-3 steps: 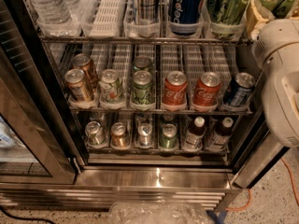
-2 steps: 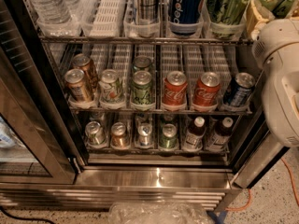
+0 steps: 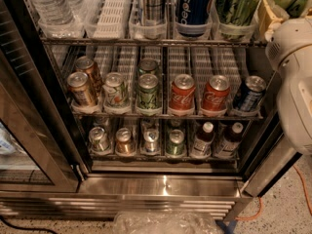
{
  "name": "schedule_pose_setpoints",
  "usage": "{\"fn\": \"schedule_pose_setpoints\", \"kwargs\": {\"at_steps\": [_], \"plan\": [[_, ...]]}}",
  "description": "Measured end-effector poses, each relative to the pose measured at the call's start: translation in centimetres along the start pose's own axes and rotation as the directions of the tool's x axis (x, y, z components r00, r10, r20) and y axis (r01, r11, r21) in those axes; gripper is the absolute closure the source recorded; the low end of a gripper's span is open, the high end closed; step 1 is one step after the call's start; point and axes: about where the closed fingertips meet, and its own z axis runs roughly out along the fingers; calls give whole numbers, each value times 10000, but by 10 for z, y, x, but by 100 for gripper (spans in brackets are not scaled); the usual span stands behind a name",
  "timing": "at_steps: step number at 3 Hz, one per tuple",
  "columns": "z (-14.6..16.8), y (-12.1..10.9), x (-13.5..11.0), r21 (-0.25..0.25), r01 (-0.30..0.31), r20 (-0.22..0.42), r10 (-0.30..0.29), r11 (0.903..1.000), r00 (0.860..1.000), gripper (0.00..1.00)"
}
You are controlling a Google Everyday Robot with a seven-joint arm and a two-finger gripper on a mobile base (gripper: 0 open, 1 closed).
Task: Pick green can from top shelf of fridge
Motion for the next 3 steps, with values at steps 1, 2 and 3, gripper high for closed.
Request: {"fn": "schedule_pose_setpoints", "kwargs": {"at_steps": [1, 2, 3], "plan": [[-5, -1, -5, -220, -36, 206, 41, 9998, 9998, 100], [-9, -4, -6, -366, -16, 262, 25, 9993, 9997, 100], [-18, -5, -4, -624, 30, 318, -10, 9980, 9995, 100]]}}
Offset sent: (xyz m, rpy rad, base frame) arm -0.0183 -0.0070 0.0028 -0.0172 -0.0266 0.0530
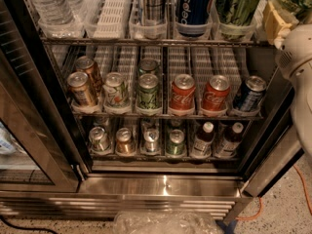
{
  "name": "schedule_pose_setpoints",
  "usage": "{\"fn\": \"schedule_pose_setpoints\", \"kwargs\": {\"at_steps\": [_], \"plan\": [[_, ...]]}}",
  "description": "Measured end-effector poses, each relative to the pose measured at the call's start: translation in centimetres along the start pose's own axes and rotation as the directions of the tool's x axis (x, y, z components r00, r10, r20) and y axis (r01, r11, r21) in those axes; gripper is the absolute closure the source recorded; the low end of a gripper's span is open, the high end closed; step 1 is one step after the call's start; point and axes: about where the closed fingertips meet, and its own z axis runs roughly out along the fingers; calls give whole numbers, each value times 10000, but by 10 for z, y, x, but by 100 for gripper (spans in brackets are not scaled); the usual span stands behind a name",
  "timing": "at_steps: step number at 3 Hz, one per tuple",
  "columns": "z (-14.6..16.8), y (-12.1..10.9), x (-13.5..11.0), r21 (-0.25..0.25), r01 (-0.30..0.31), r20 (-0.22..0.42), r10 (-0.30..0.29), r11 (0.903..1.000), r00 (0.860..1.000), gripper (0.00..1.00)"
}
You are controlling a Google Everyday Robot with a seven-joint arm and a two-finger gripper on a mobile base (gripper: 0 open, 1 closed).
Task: Pick green can from top shelf of fridge
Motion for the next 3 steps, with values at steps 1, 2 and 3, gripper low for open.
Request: {"fn": "schedule_pose_setpoints", "kwargs": {"at_steps": [1, 2, 3], "plan": [[4, -3, -7, -1, -165, 425, 165, 9999, 9990, 100], [12, -5, -21, 52, -245, 1086, 238, 9997, 9938, 100], [14, -8, -34, 49, -297, 1622, 285, 9995, 9863, 100]]}}
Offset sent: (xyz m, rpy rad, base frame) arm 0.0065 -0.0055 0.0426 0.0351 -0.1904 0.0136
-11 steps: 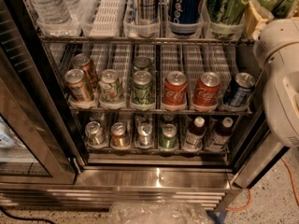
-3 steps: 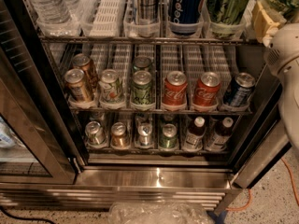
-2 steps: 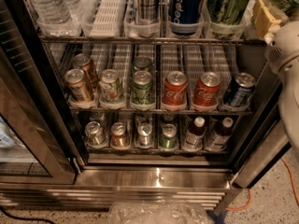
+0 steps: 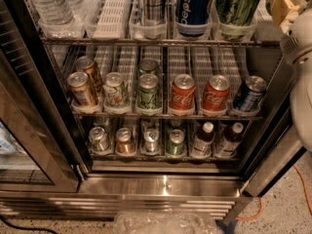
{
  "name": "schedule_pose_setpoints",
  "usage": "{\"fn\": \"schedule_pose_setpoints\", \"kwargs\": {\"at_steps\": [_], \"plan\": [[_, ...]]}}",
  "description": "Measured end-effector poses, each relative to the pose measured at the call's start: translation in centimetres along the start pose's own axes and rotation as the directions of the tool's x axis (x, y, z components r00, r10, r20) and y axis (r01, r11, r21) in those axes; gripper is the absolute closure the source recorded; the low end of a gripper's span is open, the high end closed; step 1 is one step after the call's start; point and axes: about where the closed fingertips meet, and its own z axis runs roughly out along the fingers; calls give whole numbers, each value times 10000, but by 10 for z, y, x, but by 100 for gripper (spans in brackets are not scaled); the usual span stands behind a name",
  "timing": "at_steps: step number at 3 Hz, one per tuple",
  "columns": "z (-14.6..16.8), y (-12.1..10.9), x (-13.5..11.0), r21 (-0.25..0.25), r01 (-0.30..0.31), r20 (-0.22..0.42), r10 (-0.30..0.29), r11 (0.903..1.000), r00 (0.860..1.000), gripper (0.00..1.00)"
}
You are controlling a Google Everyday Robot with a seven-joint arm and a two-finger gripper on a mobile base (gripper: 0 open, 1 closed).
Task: Pick green can from top shelf of fridge
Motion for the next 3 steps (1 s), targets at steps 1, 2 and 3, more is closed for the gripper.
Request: {"fn": "schedule_pose_setpoints", "kwargs": {"at_steps": [1, 2, 3], "plan": [[-5, -5, -2, -129, 313, -81, -314, 9994, 9995, 100], [-25, 1, 10, -675, 455, -799, -509, 9967, 9955, 100], [-50, 4, 20, -1282, 480, -1184, -633, 9906, 9909, 100]]}}
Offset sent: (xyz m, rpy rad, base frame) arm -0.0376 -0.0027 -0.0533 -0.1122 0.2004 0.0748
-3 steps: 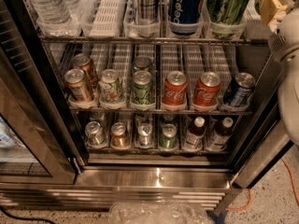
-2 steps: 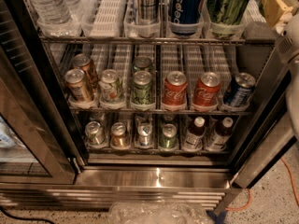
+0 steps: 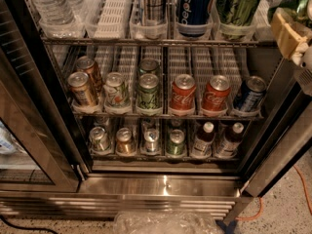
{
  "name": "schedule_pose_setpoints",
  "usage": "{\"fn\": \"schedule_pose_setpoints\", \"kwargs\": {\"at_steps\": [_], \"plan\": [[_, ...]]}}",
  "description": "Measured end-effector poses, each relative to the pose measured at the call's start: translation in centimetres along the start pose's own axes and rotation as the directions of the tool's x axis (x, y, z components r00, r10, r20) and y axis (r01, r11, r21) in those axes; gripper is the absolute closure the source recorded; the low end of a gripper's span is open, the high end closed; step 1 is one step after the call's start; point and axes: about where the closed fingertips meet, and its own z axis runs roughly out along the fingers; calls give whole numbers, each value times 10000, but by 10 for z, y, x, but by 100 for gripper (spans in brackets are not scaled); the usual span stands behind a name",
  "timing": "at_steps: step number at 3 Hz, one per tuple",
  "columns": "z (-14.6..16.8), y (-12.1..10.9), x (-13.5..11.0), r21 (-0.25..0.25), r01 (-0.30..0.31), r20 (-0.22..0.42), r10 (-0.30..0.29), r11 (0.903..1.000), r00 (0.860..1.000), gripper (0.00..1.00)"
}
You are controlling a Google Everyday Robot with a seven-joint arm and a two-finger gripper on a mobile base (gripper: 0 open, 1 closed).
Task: Pick green can from top shelf of fridge
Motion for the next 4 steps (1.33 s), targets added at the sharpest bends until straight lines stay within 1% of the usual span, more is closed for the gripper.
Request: {"fn": "schedule_pose_setpoints", "kwargs": {"at_steps": [1, 2, 3, 4], "plan": [[1, 0, -1, -19, 15, 33, -14, 10000, 10000, 100], [4, 2, -15, -92, 87, 629, -81, 9999, 9980, 100], [5, 1, -33, -117, 197, 1329, -180, 9997, 9910, 100], [-2, 4, -39, -323, 268, 1465, -217, 9991, 9890, 100]]}}
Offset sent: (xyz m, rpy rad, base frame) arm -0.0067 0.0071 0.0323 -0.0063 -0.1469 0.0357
